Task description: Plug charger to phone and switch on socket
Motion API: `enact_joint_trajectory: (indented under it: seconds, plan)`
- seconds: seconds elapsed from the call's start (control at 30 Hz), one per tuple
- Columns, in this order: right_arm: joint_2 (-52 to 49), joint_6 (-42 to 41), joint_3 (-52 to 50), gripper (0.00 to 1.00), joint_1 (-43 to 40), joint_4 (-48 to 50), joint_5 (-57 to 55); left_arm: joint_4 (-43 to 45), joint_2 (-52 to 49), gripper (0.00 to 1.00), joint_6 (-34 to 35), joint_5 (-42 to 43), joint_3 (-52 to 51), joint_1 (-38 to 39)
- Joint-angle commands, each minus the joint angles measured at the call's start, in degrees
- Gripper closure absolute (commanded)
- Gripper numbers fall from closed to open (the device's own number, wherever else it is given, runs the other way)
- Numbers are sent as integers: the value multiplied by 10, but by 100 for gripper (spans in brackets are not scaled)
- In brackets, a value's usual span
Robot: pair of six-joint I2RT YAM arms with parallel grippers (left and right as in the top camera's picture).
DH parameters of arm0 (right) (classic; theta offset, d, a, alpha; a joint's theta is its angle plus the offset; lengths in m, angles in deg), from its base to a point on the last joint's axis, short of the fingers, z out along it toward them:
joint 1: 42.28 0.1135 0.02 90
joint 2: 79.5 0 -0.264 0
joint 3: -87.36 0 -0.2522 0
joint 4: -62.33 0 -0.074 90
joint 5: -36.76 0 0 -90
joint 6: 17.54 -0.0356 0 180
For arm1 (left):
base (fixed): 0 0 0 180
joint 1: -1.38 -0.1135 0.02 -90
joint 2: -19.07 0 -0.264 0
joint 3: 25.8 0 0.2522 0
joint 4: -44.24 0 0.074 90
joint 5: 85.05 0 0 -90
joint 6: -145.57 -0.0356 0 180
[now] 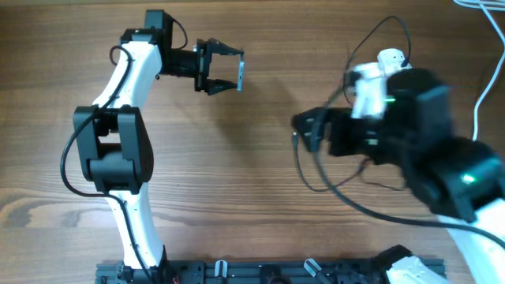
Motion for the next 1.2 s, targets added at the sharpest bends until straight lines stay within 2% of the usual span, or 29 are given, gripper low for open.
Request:
enact_joint_trajectory:
  seconds: [0.0, 0.23, 0.37, 0.5, 0.63, 0.73, 0.8, 0.93, 1.0, 1.17]
  plan:
    - [-31, -32, 16, 0, 63, 15, -142, 10, 24, 31, 20, 27, -2, 5]
    - [-34, -26, 16, 0, 68, 52, -146, 10, 24, 31, 19, 52, -2, 5]
    - [-48, 18, 16, 0, 76, 53, -98, 10, 24, 31, 19, 52, -2, 5]
    - [-106, 15, 31, 1, 95, 55, -99, 10, 24, 31, 19, 51, -2, 5]
    - [-192, 29, 114, 0, 115, 4, -114, 10, 24, 31, 17, 49, -2, 7]
    - [-251, 9, 186, 1, 133, -38, -179, 10, 24, 30, 17, 20, -2, 13]
    - [-278, 13, 212, 1, 134, -36, -160, 10, 24, 30, 17, 8, -2, 17]
    - [-317, 5, 218, 1, 134, -17, -151, 10, 24, 30, 19, 6, -2, 31]
    - [-334, -37, 218, 1, 134, -13, -197, 10, 24, 29, 20, 6, -2, 39]
    - [-350, -64, 218, 6, 134, -4, -243, 9, 24, 30, 33, 7, -2, 54]
